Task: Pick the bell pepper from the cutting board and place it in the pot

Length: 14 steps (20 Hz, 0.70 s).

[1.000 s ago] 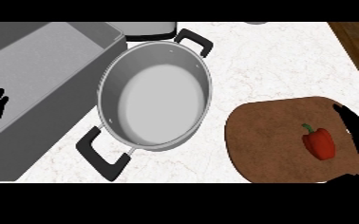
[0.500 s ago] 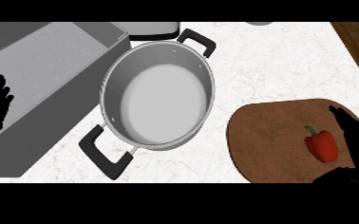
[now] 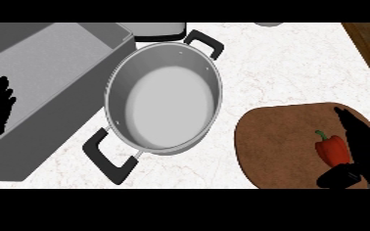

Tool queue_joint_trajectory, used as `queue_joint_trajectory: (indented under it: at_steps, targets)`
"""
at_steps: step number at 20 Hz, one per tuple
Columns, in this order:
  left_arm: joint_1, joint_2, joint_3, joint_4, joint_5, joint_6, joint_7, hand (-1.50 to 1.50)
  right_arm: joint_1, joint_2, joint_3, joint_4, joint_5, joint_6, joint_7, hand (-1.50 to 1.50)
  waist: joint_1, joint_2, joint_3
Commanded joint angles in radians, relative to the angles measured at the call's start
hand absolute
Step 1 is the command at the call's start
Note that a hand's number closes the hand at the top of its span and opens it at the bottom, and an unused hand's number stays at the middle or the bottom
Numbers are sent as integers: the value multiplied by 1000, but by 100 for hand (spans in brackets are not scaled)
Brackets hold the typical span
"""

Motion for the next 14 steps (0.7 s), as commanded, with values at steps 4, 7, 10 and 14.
queue_joint_trajectory:
  at_steps: [4,7,10,14]
  targets:
    - [-19,-58,-121,42,-79,-41,27,0,-50,28,-31,90,-31,48,-4,-150,-11,21,-13]
    - [-49,-54,-109,47,-87,-52,61,0,-46,38,-31,168,-7,19,-62,-150,-12,22,-12]
    - [2,-52,-78,43,-78,-88,29,0,1,48,-41,94,-22,19,-48,-150,-17,17,-13]
    - [-27,-97,-93,52,-115,-65,58,0,5,80,-26,137,21,-16,-69,-150,-22,18,-13]
